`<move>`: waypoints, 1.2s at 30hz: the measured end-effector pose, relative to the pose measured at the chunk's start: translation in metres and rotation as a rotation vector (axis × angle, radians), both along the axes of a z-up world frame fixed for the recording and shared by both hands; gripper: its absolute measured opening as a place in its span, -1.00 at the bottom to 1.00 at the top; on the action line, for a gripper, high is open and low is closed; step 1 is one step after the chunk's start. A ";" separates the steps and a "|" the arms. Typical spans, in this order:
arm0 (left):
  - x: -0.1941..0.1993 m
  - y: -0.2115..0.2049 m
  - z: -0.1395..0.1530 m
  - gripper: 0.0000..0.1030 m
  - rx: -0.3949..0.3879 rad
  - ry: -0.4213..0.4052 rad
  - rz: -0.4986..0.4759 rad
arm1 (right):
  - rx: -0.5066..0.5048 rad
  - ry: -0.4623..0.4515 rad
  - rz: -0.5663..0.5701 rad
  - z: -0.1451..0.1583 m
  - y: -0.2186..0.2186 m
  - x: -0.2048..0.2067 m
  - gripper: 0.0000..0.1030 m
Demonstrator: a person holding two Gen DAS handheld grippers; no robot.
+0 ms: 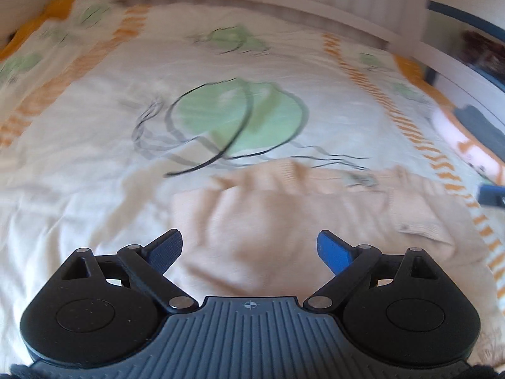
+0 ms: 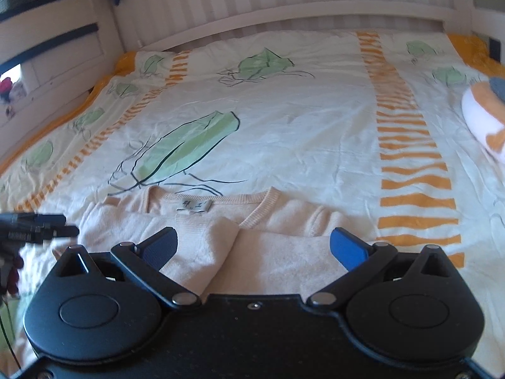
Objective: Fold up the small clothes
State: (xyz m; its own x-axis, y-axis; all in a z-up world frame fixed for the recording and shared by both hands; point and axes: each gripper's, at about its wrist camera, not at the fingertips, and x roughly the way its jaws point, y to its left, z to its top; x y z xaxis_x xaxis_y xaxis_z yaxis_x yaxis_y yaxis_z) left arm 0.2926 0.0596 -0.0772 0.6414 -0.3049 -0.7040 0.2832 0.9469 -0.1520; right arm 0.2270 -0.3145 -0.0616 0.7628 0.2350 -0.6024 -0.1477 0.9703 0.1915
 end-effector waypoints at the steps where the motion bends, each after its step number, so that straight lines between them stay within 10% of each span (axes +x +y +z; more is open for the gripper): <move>1: 0.004 0.007 -0.004 0.80 -0.011 0.025 0.034 | -0.038 -0.016 0.018 0.000 0.008 -0.003 1.00; 5: 0.024 0.014 -0.029 0.80 0.052 0.194 0.076 | -0.169 -0.084 0.111 0.001 0.045 -0.013 0.99; 15: 0.026 0.015 -0.013 0.88 -0.019 0.163 0.063 | -0.480 -0.100 0.259 -0.013 0.128 -0.001 0.93; 19: 0.025 0.017 -0.001 0.88 -0.054 0.129 0.064 | -0.624 -0.030 0.203 -0.033 0.143 0.015 -0.02; 25: 0.027 0.017 0.006 0.89 -0.076 0.117 0.054 | -0.531 0.034 0.065 -0.031 0.113 0.019 -0.48; 31: 0.027 0.018 0.013 0.89 -0.097 0.098 0.053 | -0.340 0.181 -0.142 -0.024 0.044 0.004 -0.42; 36: 0.027 0.013 0.012 0.89 -0.094 0.099 0.038 | -0.227 0.094 -0.102 -0.012 0.035 -0.010 0.29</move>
State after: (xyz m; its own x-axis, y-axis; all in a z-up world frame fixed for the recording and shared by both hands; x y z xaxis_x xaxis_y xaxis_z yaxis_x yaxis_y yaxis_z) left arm 0.3191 0.0726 -0.0656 0.5825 -0.3496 -0.7338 0.2267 0.9368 -0.2663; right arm 0.2170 -0.2794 -0.0733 0.7142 0.0104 -0.6999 -0.0387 0.9989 -0.0247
